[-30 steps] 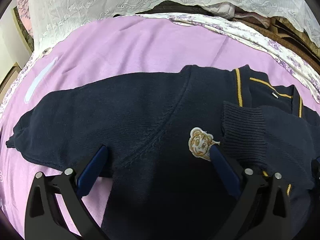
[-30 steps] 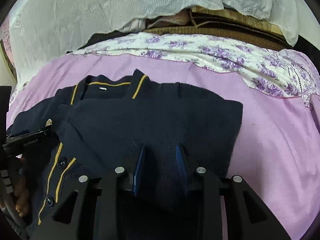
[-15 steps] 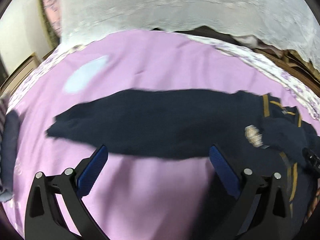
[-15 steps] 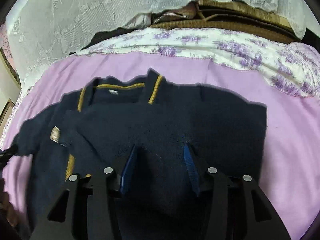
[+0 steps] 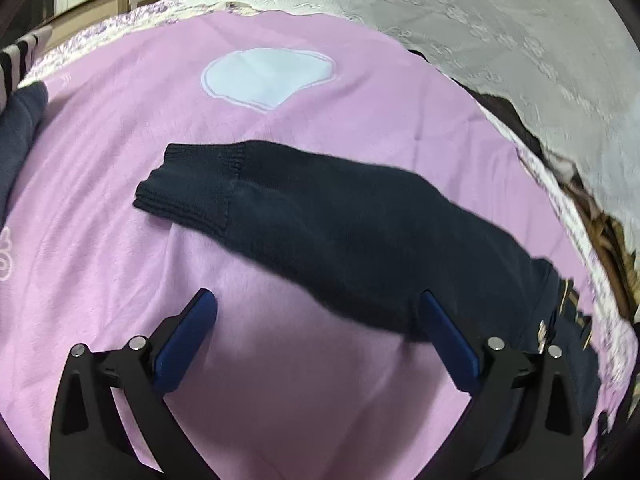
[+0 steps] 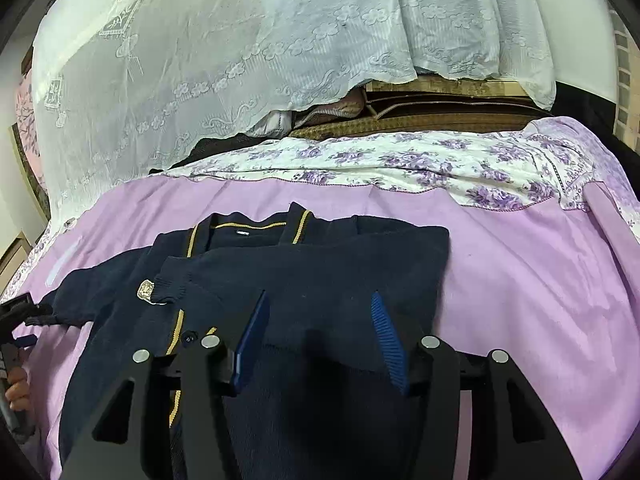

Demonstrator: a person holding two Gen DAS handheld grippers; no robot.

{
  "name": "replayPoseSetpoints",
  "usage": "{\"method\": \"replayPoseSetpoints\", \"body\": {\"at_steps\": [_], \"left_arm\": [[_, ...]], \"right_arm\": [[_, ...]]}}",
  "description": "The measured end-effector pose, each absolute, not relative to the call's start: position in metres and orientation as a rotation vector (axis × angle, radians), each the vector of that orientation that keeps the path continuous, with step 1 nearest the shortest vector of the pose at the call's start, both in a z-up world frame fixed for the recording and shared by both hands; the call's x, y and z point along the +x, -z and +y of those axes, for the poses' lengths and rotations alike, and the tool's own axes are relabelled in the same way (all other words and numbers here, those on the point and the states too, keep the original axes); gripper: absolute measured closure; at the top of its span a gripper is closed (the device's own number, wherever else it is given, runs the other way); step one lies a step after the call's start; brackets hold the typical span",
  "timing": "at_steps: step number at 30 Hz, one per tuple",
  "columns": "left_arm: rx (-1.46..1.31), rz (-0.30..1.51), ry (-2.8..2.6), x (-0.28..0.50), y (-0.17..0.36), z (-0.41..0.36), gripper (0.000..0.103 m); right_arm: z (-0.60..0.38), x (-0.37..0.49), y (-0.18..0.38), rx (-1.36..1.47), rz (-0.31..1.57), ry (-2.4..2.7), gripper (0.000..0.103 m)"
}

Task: Fold small clothes
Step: 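Move the left gripper to the other sleeve cuff and grasp it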

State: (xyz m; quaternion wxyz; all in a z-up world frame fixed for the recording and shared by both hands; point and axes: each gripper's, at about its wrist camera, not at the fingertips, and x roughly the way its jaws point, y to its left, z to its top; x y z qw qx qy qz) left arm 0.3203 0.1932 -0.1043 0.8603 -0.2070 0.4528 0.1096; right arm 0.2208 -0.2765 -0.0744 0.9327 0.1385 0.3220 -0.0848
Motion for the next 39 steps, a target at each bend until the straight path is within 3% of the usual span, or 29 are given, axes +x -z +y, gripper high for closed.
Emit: {"method": "replayPoseSetpoints", "body": {"at_steps": [3, 13, 19, 21, 25, 30, 33, 34, 39], "left_arm": [[-0.467, 0.944, -0.244, 0.328, 0.106, 0.2, 0.004], [-0.577, 0.945, -0.28, 0.362, 0.114, 0.227, 0.004], [-0.705, 0.905, -0.252, 0.357, 0.116, 0.253, 0.006], [-0.71, 0.901, -0.254, 0.355, 0.116, 0.255, 0.01], [-0.646, 0.905, -0.294, 0.353, 0.113, 0.249, 0.034], [-0.629, 0.891, -0.281, 0.35, 0.107, 0.246, 0.048], [-0.596, 0.878, -0.294, 0.348, 0.103, 0.243, 0.063], [-0.575, 0.875, -0.308, 0.348, 0.101, 0.241, 0.073], [-0.473, 0.852, -0.348, 0.348, 0.093, 0.228, 0.084]], "right_arm": [[-0.277, 0.222, 0.08, 0.287, 0.67, 0.185, 0.049], [-0.283, 0.235, 0.102, 0.335, 0.76, 0.176, 0.032], [-0.281, 0.236, 0.102, 0.328, 0.758, 0.163, 0.03], [-0.282, 0.236, 0.102, 0.331, 0.756, 0.161, 0.03], [-0.282, 0.235, 0.102, 0.331, 0.755, 0.162, 0.03], [-0.282, 0.236, 0.102, 0.33, 0.757, 0.162, 0.03], [-0.282, 0.236, 0.102, 0.326, 0.761, 0.159, 0.029], [-0.282, 0.236, 0.102, 0.323, 0.762, 0.157, 0.028], [-0.281, 0.236, 0.103, 0.321, 0.763, 0.152, 0.027]]}}
